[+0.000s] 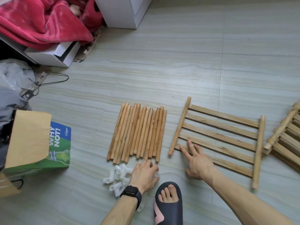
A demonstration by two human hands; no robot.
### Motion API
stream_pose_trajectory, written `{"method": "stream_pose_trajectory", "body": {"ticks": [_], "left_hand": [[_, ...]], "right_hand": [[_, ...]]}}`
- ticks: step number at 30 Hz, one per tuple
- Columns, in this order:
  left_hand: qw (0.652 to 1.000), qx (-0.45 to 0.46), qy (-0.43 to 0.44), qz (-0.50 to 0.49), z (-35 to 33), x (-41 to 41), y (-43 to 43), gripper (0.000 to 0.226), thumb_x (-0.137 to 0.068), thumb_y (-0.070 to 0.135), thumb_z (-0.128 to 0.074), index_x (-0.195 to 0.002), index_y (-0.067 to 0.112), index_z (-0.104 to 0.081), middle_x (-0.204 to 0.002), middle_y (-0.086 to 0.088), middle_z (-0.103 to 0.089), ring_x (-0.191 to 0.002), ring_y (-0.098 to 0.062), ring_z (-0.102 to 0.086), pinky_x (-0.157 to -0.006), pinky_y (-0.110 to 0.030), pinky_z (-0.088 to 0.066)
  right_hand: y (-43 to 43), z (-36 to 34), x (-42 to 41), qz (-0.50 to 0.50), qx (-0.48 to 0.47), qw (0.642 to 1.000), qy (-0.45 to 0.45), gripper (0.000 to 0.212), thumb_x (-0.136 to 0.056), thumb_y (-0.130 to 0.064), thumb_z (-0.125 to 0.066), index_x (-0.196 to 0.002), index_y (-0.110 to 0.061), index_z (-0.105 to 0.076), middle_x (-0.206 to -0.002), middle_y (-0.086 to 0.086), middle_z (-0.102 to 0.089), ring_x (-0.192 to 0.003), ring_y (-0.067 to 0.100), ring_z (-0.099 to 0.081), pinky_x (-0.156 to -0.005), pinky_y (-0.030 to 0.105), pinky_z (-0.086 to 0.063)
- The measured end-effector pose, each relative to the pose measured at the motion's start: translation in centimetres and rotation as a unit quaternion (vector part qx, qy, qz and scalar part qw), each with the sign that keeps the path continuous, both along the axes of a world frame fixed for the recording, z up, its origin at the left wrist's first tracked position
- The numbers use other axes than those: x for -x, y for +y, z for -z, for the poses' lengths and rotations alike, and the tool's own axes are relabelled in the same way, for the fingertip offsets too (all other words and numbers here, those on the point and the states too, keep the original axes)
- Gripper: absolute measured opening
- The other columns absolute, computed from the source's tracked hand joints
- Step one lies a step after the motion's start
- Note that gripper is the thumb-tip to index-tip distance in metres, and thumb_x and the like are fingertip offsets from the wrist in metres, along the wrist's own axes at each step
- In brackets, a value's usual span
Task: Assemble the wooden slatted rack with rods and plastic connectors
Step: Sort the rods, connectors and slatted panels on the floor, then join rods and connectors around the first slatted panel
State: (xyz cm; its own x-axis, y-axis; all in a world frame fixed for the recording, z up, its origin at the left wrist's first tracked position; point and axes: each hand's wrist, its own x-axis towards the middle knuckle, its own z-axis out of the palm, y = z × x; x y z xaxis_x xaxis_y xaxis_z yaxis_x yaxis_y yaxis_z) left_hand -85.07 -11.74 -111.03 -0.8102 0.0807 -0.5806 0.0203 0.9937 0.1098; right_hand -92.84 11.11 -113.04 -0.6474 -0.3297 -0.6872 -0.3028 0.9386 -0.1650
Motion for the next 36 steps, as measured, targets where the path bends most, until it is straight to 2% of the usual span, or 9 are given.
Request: {"method": "stream_pose_trajectory", "body": {"ticks": [5, 7, 9, 12, 17, 22, 27, 32, 36], "left_hand": [[1.0, 0.006, -0.002, -0.023, 0.6, 1.0, -0.2, 0.041, -0.097, 0.054, -0.052, -0.131, 0.033, -0.056, -0.134, 0.003, -0.052, -0.126, -0.019, -0.046, -0.105, -0.035, -0.037], [0.992, -0.054, 0.014, -0.114, 0.4, 1.6, -0.3, 0.04, -0.096, 0.057, -0.052, -0.124, 0.031, -0.061, -0.127, 0.006, -0.058, -0.118, -0.015, -0.053, -0.101, -0.036, -0.045], [0.953, -0.159, 0.038, -0.256, -0.2, 2.6, 0.0, 0.031, -0.094, 0.057, -0.055, -0.102, 0.028, -0.063, -0.105, 0.008, -0.066, -0.096, -0.011, -0.061, -0.085, -0.034, -0.053], [0.889, -0.25, 0.051, -0.381, -0.8, 4.3, 0.9, 0.035, -0.097, 0.054, -0.055, -0.083, 0.022, -0.052, -0.08, 0.006, -0.061, -0.077, -0.016, -0.057, -0.069, -0.033, -0.045], [0.797, -0.319, 0.026, -0.512, 0.2, 5.9, 2.8, 0.027, -0.102, 0.049, -0.05, -0.1, 0.022, -0.052, -0.097, -0.003, -0.067, -0.083, -0.019, -0.067, -0.076, -0.037, -0.058], [0.708, -0.394, -0.005, -0.586, 1.4, 5.8, 3.8, 0.032, -0.101, 0.05, -0.051, -0.108, 0.019, -0.057, -0.105, -0.007, -0.07, -0.081, -0.016, -0.072, -0.061, -0.024, -0.054], [0.734, -0.349, -0.007, -0.583, 2.5, 5.2, 3.2, 0.049, -0.091, 0.06, -0.06, -0.092, 0.012, -0.056, -0.082, -0.006, -0.068, -0.065, -0.014, -0.064, -0.079, -0.037, -0.058], [0.738, -0.359, 0.012, -0.571, 1.4, 5.4, 3.0, 0.043, -0.09, 0.052, -0.067, -0.094, 0.012, -0.055, -0.083, -0.004, -0.065, -0.067, -0.014, -0.062, -0.067, -0.028, -0.055], [0.767, -0.342, 0.042, -0.54, 1.1, 5.5, 2.9, 0.042, -0.08, 0.049, -0.081, -0.087, 0.013, -0.06, -0.075, 0.0, -0.067, -0.069, -0.016, -0.064, -0.08, -0.044, -0.061]], "right_hand": [[0.0, -0.1, 0.1, -0.004, 0.0, 1.0, 0.004, 0.095, -0.094, -0.037, -0.053, -0.159, -0.036, 0.015, -0.162, 0.002, 0.035, -0.155, 0.029, 0.01, -0.118, 0.045, -0.035], [-0.1, -0.1, 0.1, -0.005, 0.0, 1.0, 0.01, 0.094, -0.094, -0.037, -0.053, -0.159, -0.036, 0.015, -0.163, 0.002, 0.035, -0.155, 0.029, 0.009, -0.115, 0.045, -0.039], [0.0, -0.1, 0.1, -0.006, -0.001, 1.0, 0.013, 0.093, -0.095, -0.036, -0.052, -0.159, -0.036, 0.014, -0.163, 0.003, 0.034, -0.155, 0.029, 0.008, -0.114, 0.045, -0.039], [0.1, 0.0, 0.0, -0.005, 0.001, 1.0, 0.015, 0.091, -0.095, -0.034, -0.051, -0.16, -0.036, 0.012, -0.164, 0.003, 0.033, -0.155, 0.029, 0.005, -0.113, 0.044, -0.041], [0.3, 0.8, -0.2, 0.012, 0.022, 0.997, 0.077, 0.078, -0.097, -0.021, -0.051, -0.16, -0.037, -0.008, -0.169, 0.004, 0.014, -0.151, 0.029, -0.016, -0.105, 0.046, -0.042], [1.0, 1.5, 0.3, 0.018, 0.038, 0.991, 0.128, 0.064, -0.096, -0.008, -0.05, -0.151, -0.029, -0.027, -0.17, 0.003, -0.006, -0.137, 0.029, -0.037, -0.094, 0.045, -0.045], [1.3, 1.2, 1.0, 0.023, 0.054, 0.988, 0.143, 0.05, -0.097, -0.003, -0.045, -0.144, -0.017, -0.039, -0.168, 0.003, -0.013, -0.136, 0.03, -0.04, -0.091, 0.044, -0.049], [1.2, 1.7, 0.3, 0.039, 0.064, 0.985, 0.156, 0.051, -0.095, -0.005, -0.049, -0.143, -0.017, -0.041, -0.169, 0.004, -0.013, -0.129, 0.031, -0.045, -0.088, 0.044, -0.047], [0.1, 0.8, 0.0, 0.068, 0.067, 0.987, 0.131, 0.05, -0.097, -0.028, -0.05, -0.145, -0.017, -0.04, -0.17, 0.005, -0.01, -0.136, 0.031, -0.041, -0.1, 0.046, -0.043]]}}
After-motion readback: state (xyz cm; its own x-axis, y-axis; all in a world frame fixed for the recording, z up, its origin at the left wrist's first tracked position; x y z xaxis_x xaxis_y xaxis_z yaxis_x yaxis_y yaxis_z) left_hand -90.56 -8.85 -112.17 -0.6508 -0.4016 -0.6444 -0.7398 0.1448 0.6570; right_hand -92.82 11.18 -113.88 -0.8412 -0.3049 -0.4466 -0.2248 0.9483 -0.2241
